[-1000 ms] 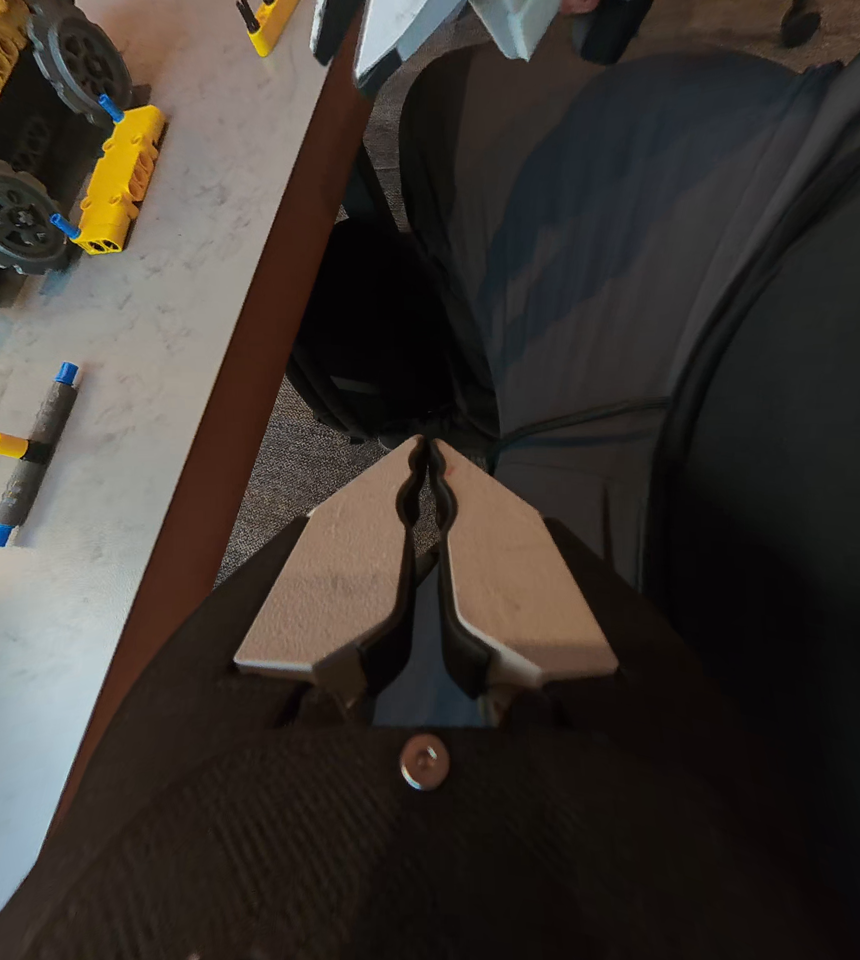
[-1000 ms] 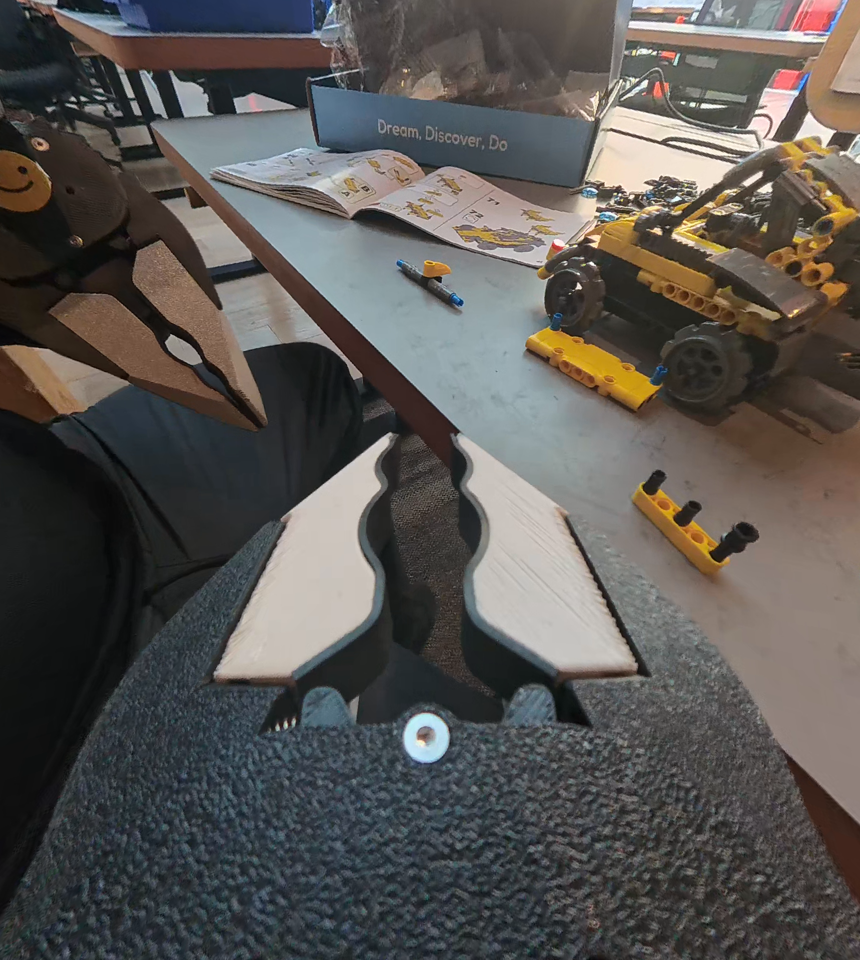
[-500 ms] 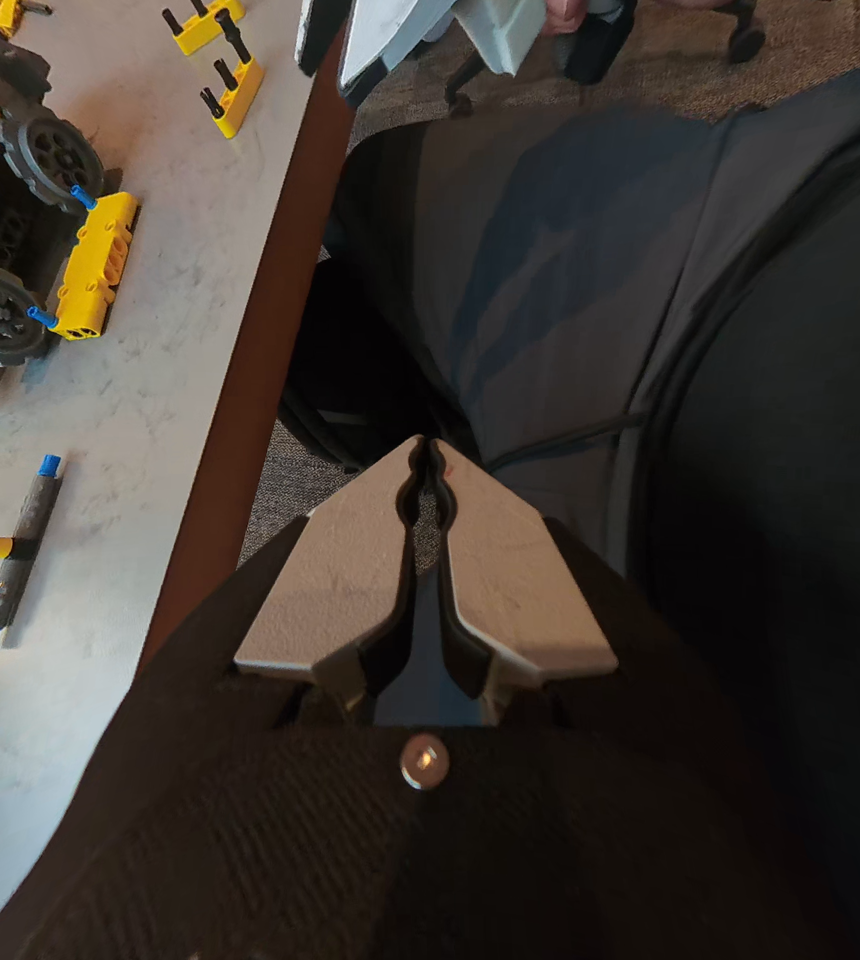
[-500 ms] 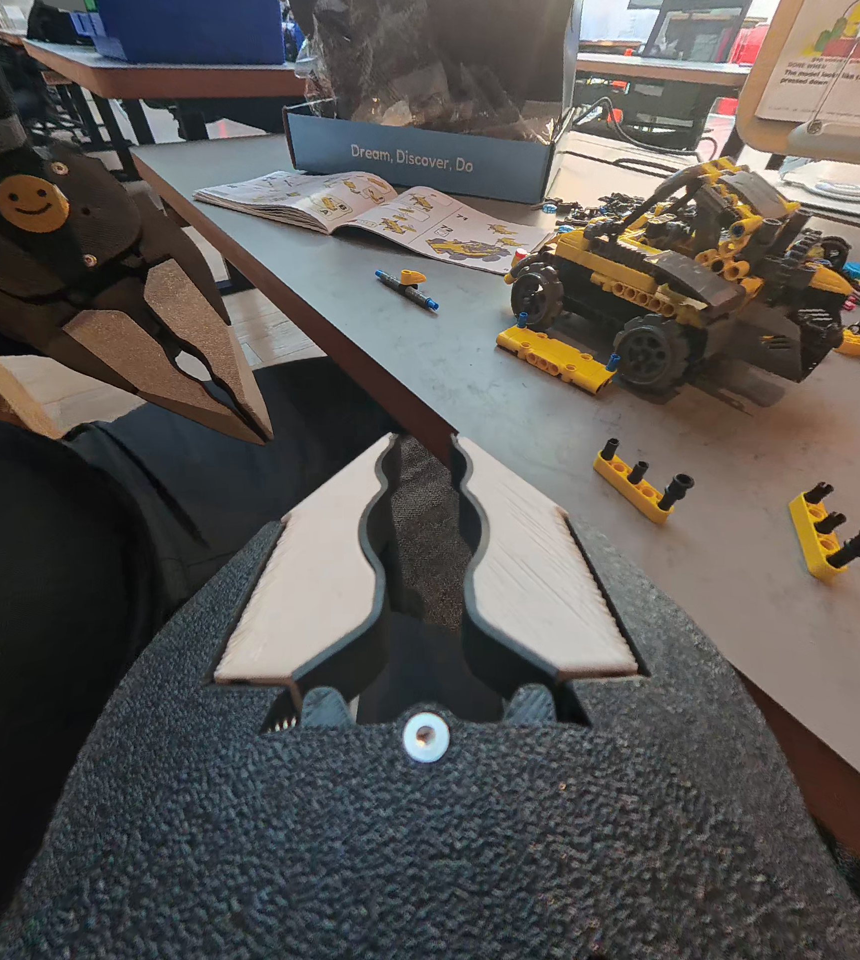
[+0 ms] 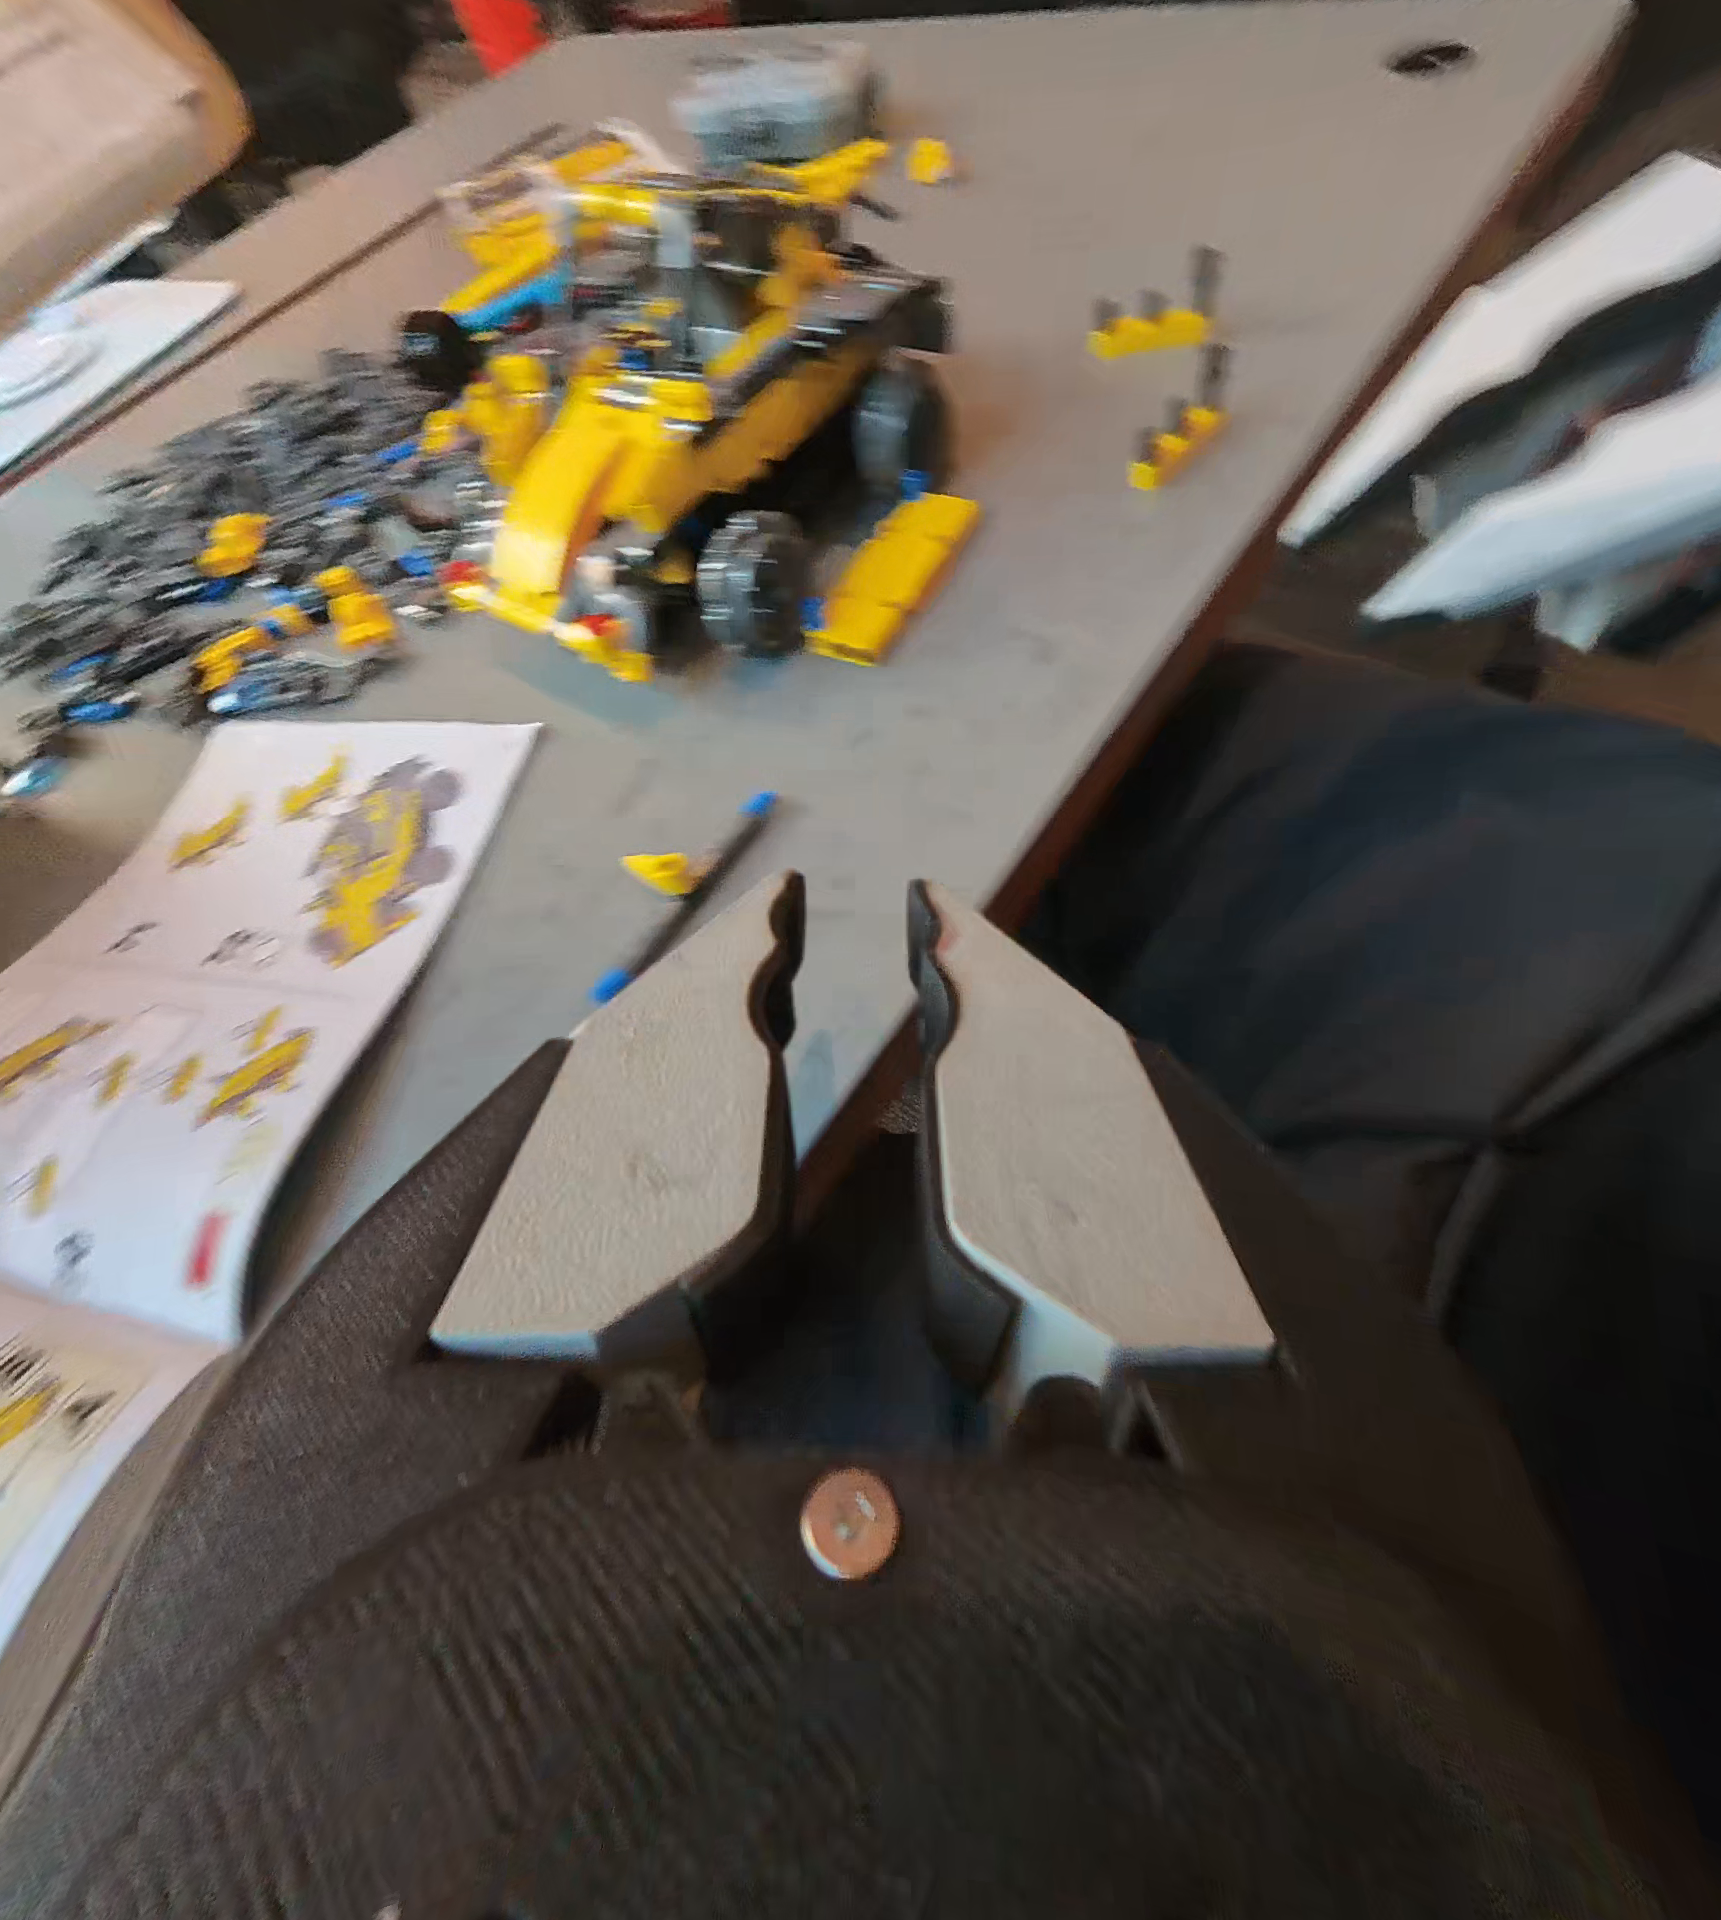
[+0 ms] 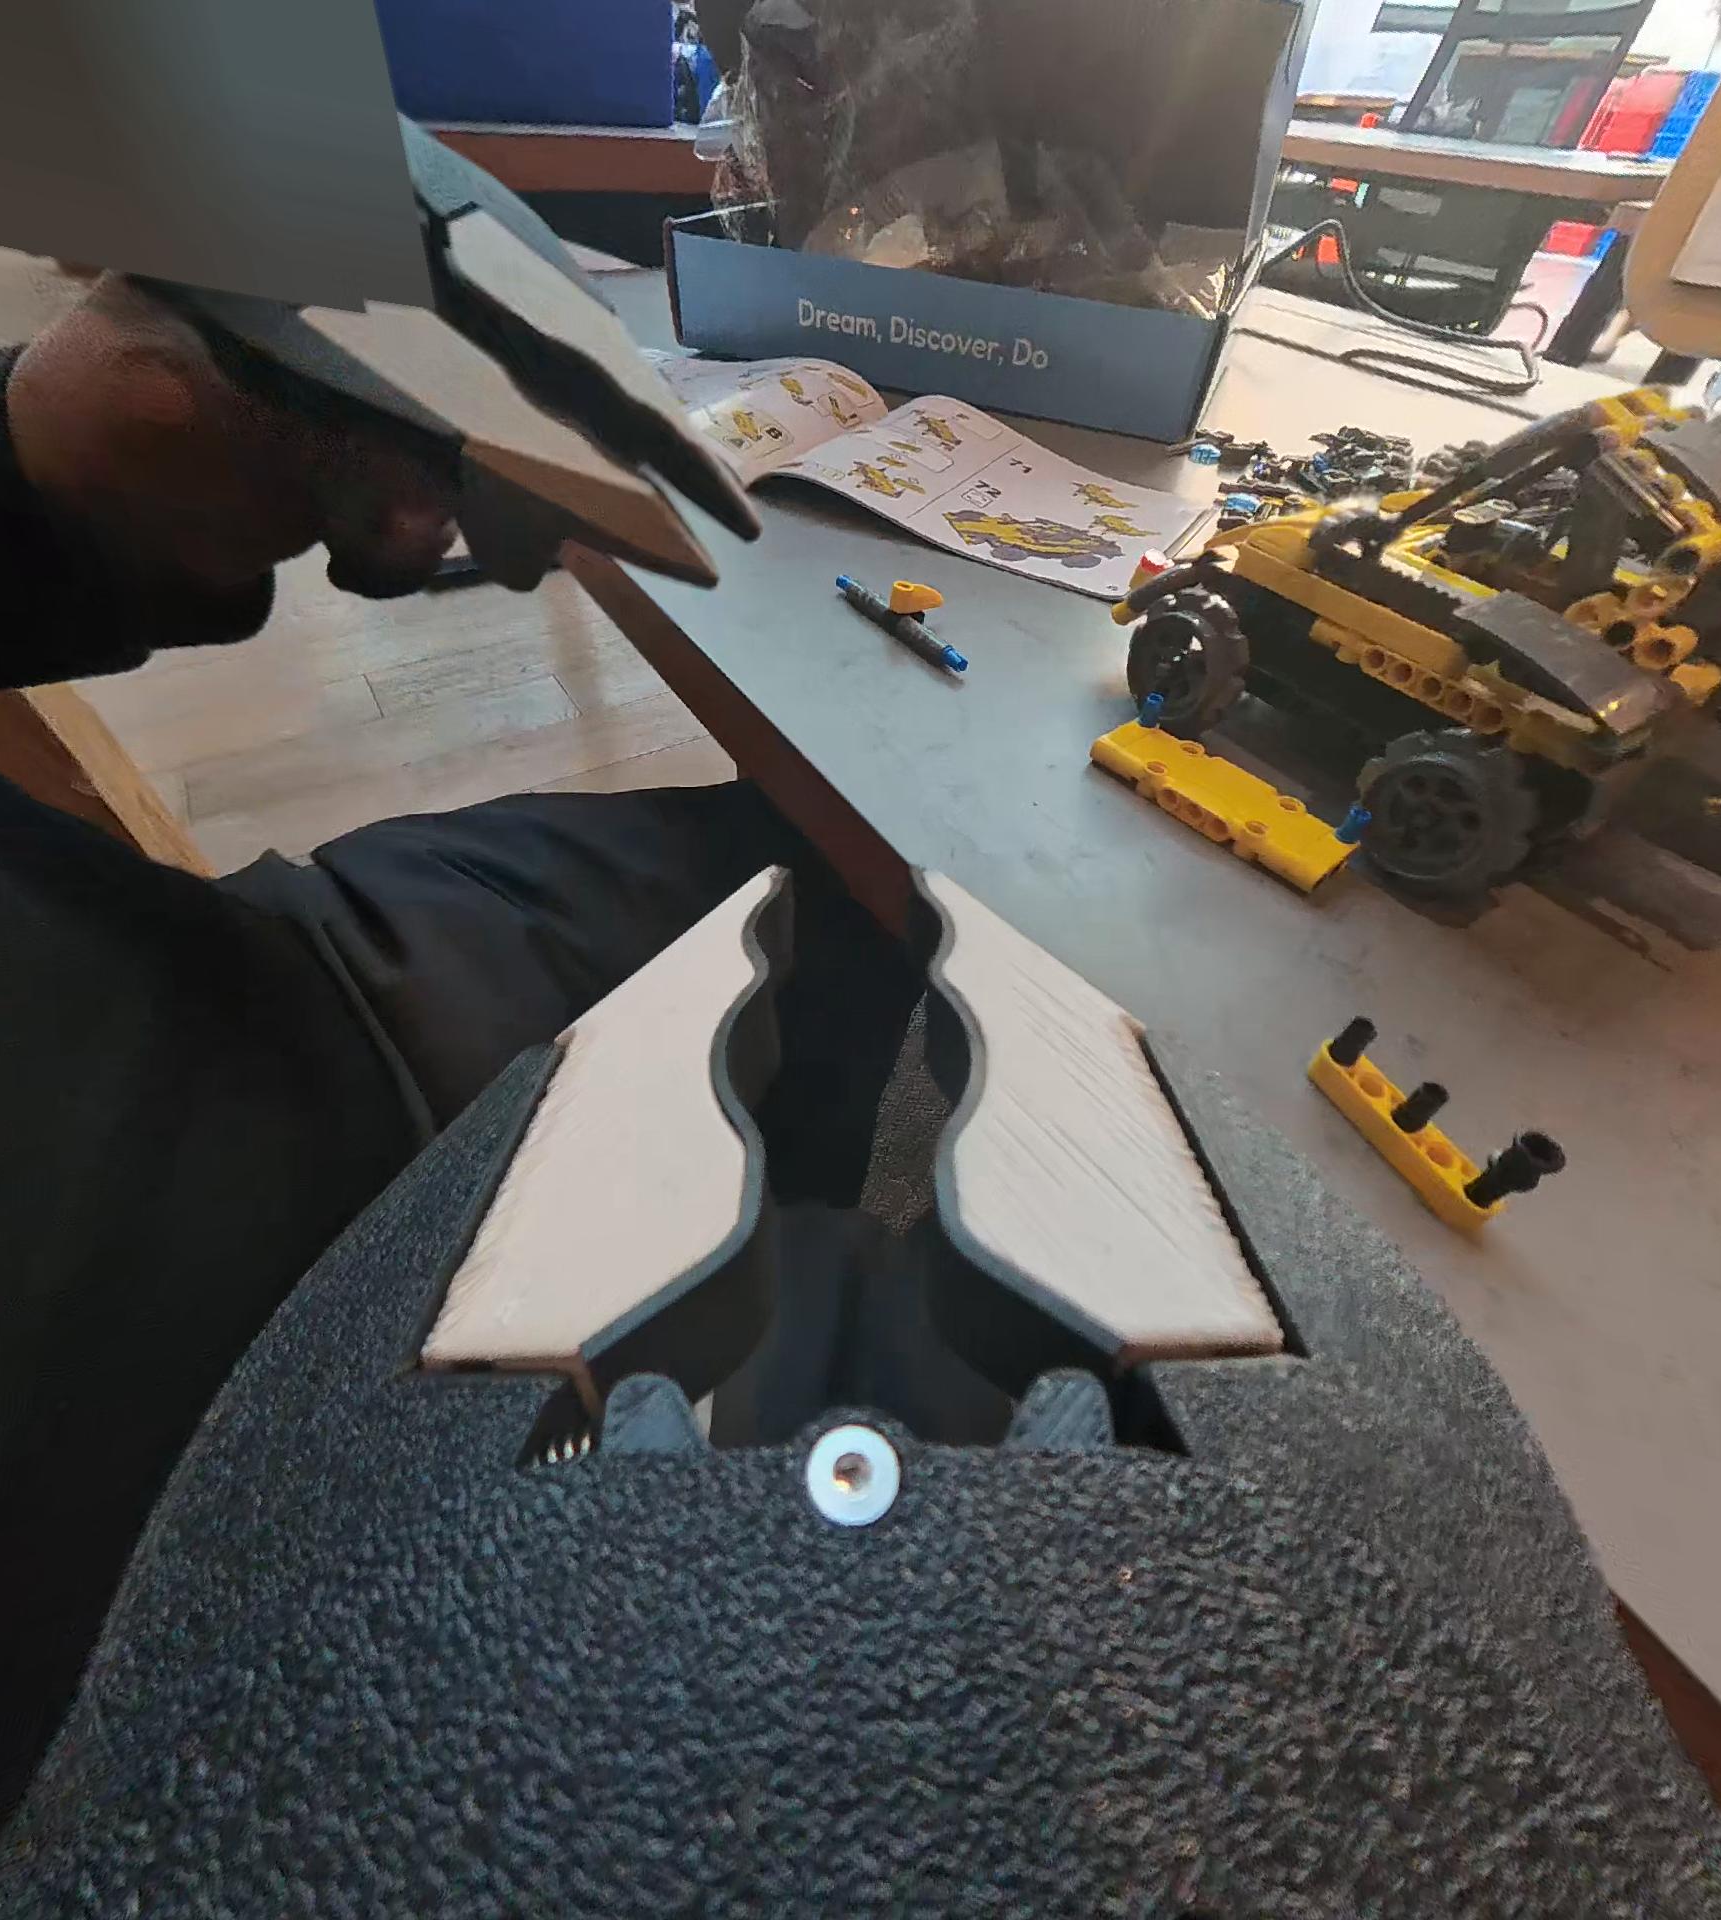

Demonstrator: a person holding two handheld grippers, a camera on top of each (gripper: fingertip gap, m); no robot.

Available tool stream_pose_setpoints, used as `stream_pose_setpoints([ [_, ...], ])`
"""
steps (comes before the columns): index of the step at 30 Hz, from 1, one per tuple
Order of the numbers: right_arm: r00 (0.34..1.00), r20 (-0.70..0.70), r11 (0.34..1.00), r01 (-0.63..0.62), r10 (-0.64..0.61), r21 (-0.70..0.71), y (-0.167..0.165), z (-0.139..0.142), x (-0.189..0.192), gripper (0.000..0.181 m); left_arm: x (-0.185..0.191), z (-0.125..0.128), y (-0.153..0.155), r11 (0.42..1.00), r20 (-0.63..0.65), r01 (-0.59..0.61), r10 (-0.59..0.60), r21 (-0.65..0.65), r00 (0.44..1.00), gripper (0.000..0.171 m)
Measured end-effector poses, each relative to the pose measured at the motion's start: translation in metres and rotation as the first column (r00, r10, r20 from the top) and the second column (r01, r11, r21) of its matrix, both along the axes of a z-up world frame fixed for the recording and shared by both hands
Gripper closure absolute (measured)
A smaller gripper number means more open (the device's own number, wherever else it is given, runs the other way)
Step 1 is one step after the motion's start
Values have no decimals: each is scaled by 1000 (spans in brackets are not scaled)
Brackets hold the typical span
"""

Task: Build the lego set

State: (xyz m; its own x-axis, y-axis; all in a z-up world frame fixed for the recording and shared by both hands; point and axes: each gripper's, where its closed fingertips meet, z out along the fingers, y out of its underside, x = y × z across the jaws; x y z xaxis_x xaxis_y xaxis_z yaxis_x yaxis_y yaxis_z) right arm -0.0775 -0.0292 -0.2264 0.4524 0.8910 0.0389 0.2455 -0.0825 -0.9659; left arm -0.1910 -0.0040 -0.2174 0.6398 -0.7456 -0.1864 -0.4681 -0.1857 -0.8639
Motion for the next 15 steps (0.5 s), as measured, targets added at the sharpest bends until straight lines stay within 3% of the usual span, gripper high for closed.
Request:
stream_pose_setpoints([
  [8, 999, 16, 996, -36, 35, 76, 23, 19, -31, 156, -68, 11, 77, 942, 132, -318, 330, -106, 935, 138],
  [11, 996, 75, 996, -57, 52, 70, 33, 21, -42, 156, -61, 4, 84, 949, 118, -263, 285, -174, 951, 135],
  [15, 990, 119, 996, -83, 78, 39, 49, 22, -56, 152, -53, -18, 80, 968, -32, -180, 177, -173, 984, 138],
])
